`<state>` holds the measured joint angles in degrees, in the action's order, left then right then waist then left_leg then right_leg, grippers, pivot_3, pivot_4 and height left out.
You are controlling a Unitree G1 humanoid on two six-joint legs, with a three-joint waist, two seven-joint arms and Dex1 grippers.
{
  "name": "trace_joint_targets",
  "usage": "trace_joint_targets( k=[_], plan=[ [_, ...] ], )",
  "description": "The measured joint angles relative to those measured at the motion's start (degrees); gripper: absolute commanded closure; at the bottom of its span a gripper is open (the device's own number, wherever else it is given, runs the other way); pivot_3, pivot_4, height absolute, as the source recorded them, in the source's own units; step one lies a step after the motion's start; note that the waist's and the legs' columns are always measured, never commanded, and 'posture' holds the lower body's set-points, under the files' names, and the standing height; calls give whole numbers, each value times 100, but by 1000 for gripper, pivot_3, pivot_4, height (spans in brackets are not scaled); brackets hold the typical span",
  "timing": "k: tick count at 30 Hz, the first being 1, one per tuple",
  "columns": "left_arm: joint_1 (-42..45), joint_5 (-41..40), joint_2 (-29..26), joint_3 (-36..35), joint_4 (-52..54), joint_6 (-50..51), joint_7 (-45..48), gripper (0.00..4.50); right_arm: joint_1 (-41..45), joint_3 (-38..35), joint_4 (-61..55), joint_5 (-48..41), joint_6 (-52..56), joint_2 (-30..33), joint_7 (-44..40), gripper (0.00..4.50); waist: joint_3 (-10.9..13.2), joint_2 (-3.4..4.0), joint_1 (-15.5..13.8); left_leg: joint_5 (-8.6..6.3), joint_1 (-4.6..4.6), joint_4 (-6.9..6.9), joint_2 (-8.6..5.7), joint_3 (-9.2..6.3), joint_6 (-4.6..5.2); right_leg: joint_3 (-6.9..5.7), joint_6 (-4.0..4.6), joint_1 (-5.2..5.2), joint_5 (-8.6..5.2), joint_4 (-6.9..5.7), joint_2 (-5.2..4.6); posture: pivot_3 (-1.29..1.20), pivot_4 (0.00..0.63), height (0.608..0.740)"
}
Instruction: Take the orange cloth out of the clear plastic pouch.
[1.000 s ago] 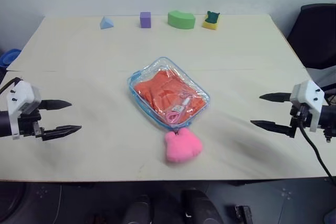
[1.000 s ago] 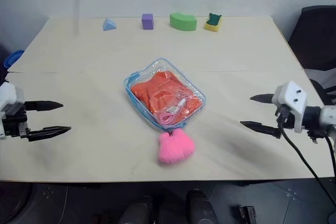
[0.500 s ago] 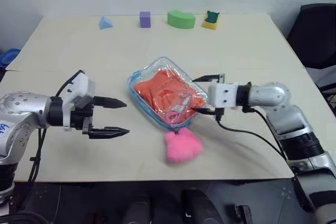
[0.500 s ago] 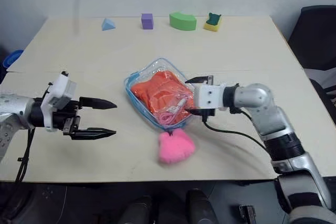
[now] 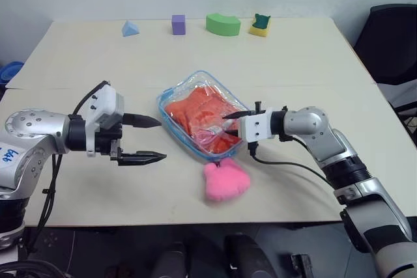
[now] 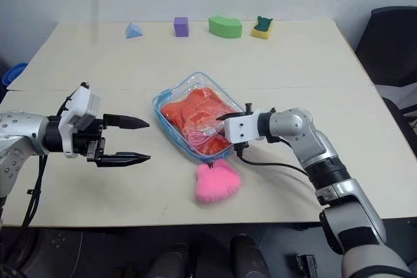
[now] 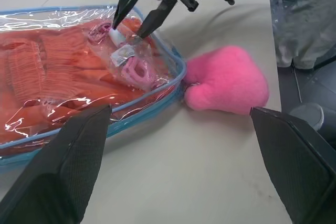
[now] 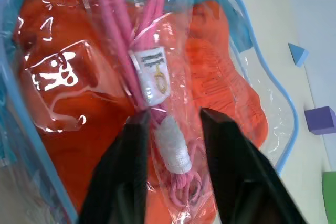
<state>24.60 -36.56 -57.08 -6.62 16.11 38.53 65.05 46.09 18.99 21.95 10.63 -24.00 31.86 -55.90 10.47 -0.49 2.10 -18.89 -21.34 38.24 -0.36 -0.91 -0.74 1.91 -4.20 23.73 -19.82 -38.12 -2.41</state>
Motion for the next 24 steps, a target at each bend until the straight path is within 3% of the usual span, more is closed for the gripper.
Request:
trace_joint_targets(
  k=[2,3,8,13,18,21,24],
  plan=[
    [-1,17,13,18,0,-14,0,0,2,2,33,0,-48,0,-6,4379,0,0,-2,0,0,0,0,0,0,0,0,0,0,-1,0,0,150,740],
    [-1,30,16,25,0,-26,0,0,1,2,33,-4,-63,0,-18,4451,0,0,-1,0,0,0,0,0,0,0,0,0,0,-1,0,0,150,740],
    [119,115,126,169,-67,-144,26,0,-221,-78,-329,-111,163,94,-89,4451,0,0,-19,0,0,2,0,-1,0,-1,0,-1,0,-19,0,0,150,740],
    [464,191,363,399,-262,-244,112,0,-709,-659,-1215,-283,928,802,-74,4451,0,-1,-73,-1,-7,13,-5,-5,2,-4,-1,-3,0,-20,-4,0,150,740],
    [919,315,745,780,-472,-364,231,0,-2022,-2108,-1853,-314,1574,2382,7,4451,-1,-2,-209,-6,-9,14,-7,-4,11,-3,-2,-9,1,11,-2,0,150,740],
    [1128,449,897,926,-751,-505,344,0,-3080,-2888,-1990,-316,1834,2763,105,4451,-1,-6,-194,-6,0,13,-5,4,10,3,-3,-14,1,5,7,0,150,740],
    [1268,556,1023,1025,-901,-640,443,0,-3733,-3167,-2018,-274,1954,2804,244,4451,-1,-8,-108,-4,17,14,-4,23,11,24,-3,-14,2,-17,11,0,150,740]
  ],
)
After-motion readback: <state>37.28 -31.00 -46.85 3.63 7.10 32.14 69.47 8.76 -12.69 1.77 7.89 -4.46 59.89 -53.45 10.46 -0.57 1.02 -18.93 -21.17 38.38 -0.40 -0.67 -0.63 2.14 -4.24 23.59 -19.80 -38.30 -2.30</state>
